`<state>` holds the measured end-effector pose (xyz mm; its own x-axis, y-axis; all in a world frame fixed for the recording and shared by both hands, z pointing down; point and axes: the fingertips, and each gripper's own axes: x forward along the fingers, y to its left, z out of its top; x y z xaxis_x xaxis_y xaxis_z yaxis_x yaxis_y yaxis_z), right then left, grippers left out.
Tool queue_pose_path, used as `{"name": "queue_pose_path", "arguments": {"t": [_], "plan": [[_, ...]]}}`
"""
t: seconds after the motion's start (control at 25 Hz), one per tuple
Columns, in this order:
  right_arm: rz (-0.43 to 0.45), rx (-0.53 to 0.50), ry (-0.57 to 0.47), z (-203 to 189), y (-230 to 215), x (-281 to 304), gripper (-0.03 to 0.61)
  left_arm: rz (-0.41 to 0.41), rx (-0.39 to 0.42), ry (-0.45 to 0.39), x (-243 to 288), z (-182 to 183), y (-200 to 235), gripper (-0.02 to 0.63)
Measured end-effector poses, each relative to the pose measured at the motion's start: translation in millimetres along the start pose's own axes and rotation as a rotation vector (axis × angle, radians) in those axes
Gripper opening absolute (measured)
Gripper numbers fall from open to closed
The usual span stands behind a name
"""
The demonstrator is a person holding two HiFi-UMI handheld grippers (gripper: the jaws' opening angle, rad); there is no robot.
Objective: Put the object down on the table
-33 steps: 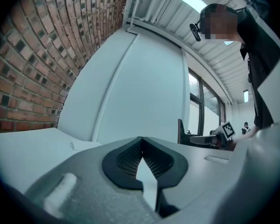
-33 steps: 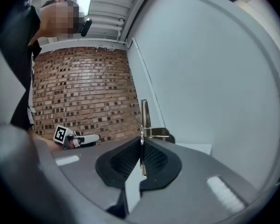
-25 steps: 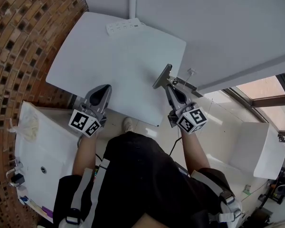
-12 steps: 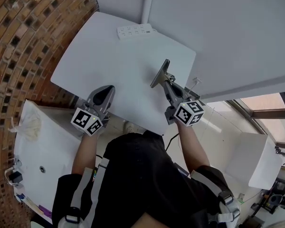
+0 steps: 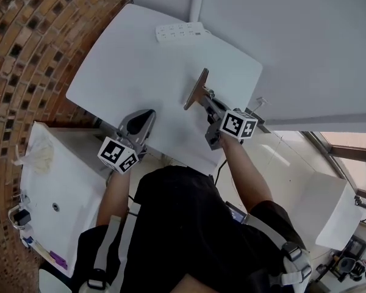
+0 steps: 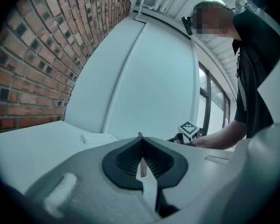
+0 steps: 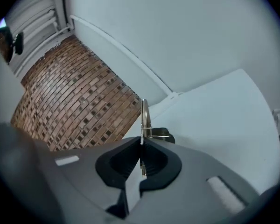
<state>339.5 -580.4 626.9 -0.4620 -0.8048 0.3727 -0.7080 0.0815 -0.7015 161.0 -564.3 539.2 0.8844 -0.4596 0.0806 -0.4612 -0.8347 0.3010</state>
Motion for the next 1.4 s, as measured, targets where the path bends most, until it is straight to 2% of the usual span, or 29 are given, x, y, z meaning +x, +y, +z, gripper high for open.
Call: {"name": "queue_pose_path", "arguments": {"t": [0.12,0.36,0.72,0.96,1.4], "plan": [[-0.004,0.117,0.046,-7.3,-12.6,18.1,0.006,-0.004,0.001,0.023,3.2,-2.2,-4.1,0.0],[-0.002,0.247,0.106,-27.5,-22.0,49.5,0.008,-0.052,0.01,0.035,19.1,-2.3,-16.3,0.0],[-0.005,0.503,0.124,-52.7,-35.9,84.8,0.006,-0.085,-0.016,0.031,33.2,-5.9,-26.5,0.0],[-0.052,0.549,0.165,-65.4,-45.5,88.5,0.006,-0.095,-0.027,0.031,26.6,-6.2,-28.6,0.0],[-0.062,0.601,0.145,-69.3,-52.7,87.7,0.014,-0.076,-0.02,0.052,13.1,-11.0,-26.5,0.0]]}}
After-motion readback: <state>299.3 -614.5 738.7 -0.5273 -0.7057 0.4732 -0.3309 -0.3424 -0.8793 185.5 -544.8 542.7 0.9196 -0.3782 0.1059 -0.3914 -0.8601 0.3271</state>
